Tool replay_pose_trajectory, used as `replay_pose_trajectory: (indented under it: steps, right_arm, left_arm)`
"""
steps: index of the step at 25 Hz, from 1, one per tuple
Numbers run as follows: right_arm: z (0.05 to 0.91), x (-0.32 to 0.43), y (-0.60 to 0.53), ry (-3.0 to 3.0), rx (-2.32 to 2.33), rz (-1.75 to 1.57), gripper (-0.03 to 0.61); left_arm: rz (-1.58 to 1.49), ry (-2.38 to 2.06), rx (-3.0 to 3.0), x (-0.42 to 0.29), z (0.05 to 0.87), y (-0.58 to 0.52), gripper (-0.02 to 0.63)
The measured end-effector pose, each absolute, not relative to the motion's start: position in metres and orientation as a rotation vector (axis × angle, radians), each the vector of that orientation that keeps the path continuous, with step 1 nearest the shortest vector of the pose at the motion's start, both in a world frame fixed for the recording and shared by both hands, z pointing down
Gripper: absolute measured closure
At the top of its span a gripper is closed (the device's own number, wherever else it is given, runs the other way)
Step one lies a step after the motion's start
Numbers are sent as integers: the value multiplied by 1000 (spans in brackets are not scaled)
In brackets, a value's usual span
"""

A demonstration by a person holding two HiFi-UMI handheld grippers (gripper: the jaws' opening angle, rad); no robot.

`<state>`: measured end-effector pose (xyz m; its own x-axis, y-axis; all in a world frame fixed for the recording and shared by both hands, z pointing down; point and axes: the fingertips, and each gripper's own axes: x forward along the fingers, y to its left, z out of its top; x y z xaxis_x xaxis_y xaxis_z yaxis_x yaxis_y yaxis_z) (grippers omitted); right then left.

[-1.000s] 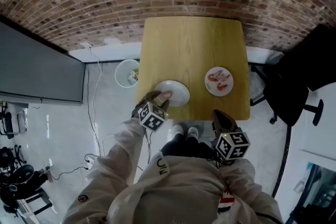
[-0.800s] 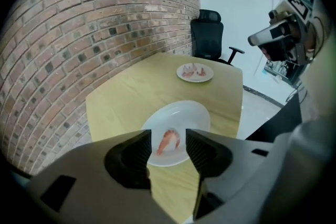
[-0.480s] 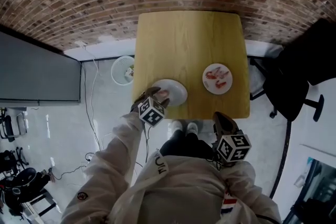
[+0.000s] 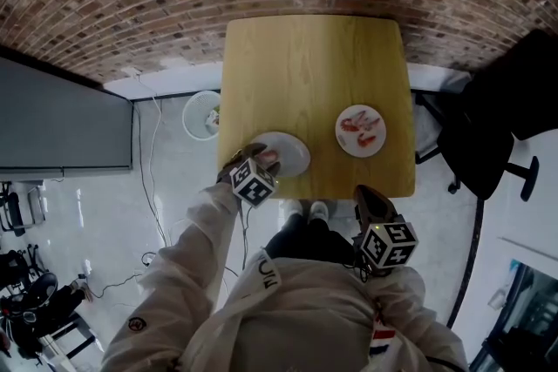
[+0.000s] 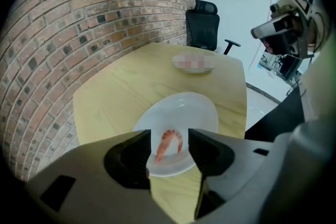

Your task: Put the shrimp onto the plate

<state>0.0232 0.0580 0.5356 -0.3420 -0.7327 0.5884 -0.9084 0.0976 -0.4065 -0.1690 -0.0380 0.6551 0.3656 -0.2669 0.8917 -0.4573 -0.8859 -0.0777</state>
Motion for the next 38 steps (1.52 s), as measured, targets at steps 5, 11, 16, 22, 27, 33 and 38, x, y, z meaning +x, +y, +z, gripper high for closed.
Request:
replay_pose_trajectory:
  steps: [5, 11, 16, 22, 27, 33, 38]
  right_arm:
    - [539, 24, 58, -2128, 1639, 1092, 555]
    - [541, 23, 57, -2120, 1636, 1099, 555]
    - [542, 22, 56, -2116, 1640, 1106, 555]
    - [544, 22, 57, -2113, 1639, 1116, 555]
    - [545, 21, 57, -2108, 1638, 1117, 555]
    - [549, 21, 57, -2096, 1640, 1122, 555]
    - [548, 21, 58, -2093, 1647, 1120, 555]
  left_arm:
    - [1542, -648, 2422, -171, 663, -40, 391]
    - [1549, -631, 2392, -173, 668, -39, 393]
    - [1547, -632, 2387, -174, 673, -40, 393]
    - [1574, -620, 2385, -175, 679, -40, 393]
    - [1560, -616, 2383, -172, 680, -39, 393]
    - [1525, -602, 2347, -172, 683, -39, 394]
    - [1507, -553, 2318, -169, 682, -33, 438]
